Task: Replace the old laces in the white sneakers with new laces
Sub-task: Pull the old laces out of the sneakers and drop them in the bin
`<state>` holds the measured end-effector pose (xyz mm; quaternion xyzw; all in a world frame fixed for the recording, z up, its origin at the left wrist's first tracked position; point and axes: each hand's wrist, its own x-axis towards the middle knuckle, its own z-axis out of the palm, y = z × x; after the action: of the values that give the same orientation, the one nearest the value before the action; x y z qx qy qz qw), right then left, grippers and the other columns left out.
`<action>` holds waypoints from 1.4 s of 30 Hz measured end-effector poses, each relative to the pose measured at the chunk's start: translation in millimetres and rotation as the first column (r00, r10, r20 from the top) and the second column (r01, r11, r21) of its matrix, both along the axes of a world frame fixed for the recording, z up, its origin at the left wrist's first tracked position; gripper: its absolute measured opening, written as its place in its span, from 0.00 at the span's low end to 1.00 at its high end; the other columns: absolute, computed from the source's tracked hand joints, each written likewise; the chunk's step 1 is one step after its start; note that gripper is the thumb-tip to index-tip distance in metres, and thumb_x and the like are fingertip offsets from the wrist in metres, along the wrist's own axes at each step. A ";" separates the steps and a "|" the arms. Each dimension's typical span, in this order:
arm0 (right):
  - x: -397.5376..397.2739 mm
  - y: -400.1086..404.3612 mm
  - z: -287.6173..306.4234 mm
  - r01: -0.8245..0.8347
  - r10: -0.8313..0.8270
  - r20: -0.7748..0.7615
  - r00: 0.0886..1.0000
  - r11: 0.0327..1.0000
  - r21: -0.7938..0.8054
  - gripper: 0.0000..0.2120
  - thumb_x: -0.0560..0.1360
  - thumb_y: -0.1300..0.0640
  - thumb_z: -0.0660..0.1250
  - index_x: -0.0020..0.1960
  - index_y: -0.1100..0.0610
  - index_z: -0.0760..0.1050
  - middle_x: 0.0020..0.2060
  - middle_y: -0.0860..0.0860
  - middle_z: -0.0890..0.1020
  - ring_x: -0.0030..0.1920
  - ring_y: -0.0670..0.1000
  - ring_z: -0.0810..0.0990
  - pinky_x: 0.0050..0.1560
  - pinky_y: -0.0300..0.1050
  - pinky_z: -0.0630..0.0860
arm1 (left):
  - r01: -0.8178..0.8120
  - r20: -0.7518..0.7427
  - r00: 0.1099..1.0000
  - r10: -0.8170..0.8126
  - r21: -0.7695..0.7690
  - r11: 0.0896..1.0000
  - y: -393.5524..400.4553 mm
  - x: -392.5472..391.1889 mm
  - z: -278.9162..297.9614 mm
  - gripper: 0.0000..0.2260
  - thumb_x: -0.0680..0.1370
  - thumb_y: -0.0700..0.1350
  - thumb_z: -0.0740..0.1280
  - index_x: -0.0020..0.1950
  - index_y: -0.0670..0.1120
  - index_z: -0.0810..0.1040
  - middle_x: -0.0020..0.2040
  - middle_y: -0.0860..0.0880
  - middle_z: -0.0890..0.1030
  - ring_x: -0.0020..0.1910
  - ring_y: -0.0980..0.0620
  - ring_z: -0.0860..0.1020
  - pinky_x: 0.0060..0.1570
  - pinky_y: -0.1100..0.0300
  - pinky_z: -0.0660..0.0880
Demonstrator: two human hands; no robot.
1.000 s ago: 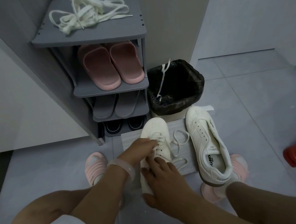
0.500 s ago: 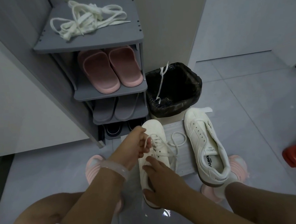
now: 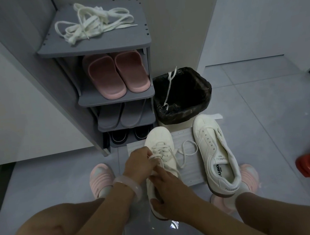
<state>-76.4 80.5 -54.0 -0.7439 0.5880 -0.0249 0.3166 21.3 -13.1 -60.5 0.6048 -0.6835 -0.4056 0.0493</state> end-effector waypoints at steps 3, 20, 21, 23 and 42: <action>0.4 1.2 -0.3 0.000 0.000 0.016 1.000 1.000 -0.009 0.30 0.73 0.47 0.57 0.72 0.58 0.60 0.75 0.53 0.53 0.67 0.57 0.66 0.66 0.48 0.65 | 0.040 0.044 0.998 -0.038 -0.050 0.998 -0.6 -4.9 -2.4 0.04 0.76 0.46 0.65 0.43 0.48 0.72 0.46 0.50 0.76 0.53 0.48 0.75 0.56 0.52 0.70; 3.9 9.6 1.3 0.048 -0.056 -0.203 0.978 0.998 -0.043 0.27 0.66 0.44 0.52 0.57 0.53 0.79 0.60 0.51 0.77 0.53 0.51 0.79 0.46 0.49 0.79 | 0.009 0.131 0.991 -0.012 0.026 1.000 3.4 2.4 1.0 0.13 0.77 0.54 0.62 0.40 0.46 0.70 0.40 0.50 0.74 0.44 0.50 0.75 0.45 0.58 0.70; 5.0 11.3 2.0 0.059 -0.073 -0.241 0.968 0.996 -0.066 0.27 0.65 0.43 0.52 0.55 0.52 0.80 0.60 0.50 0.78 0.54 0.51 0.79 0.45 0.51 0.79 | -0.018 0.077 0.997 0.015 0.033 0.999 3.3 0.2 -0.6 0.13 0.77 0.53 0.63 0.38 0.47 0.69 0.38 0.52 0.73 0.42 0.51 0.74 0.43 0.59 0.69; 5.7 14.5 4.5 0.051 -0.078 -0.285 0.955 0.993 -0.102 0.26 0.66 0.43 0.52 0.55 0.51 0.81 0.59 0.49 0.79 0.56 0.55 0.80 0.46 0.55 0.80 | -0.058 0.000 0.998 0.058 -0.014 0.998 0.7 -3.7 -0.3 0.14 0.76 0.50 0.65 0.33 0.49 0.66 0.35 0.53 0.71 0.40 0.51 0.73 0.41 0.60 0.67; -1.8 19.7 -7.6 -0.066 0.053 -0.171 0.984 0.995 -0.069 0.38 0.69 0.39 0.41 0.75 0.54 0.53 0.77 0.49 0.47 0.76 0.58 0.44 0.53 0.55 0.77 | -0.063 0.151 0.984 0.091 -0.183 0.981 -6.6 -0.4 7.7 0.09 0.76 0.50 0.65 0.46 0.44 0.74 0.49 0.44 0.78 0.52 0.44 0.76 0.53 0.51 0.73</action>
<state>-78.2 100.3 -61.6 -0.7718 0.5890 0.0259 0.2382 21.0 -19.7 -52.8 0.6545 -0.6946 -0.2915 0.0640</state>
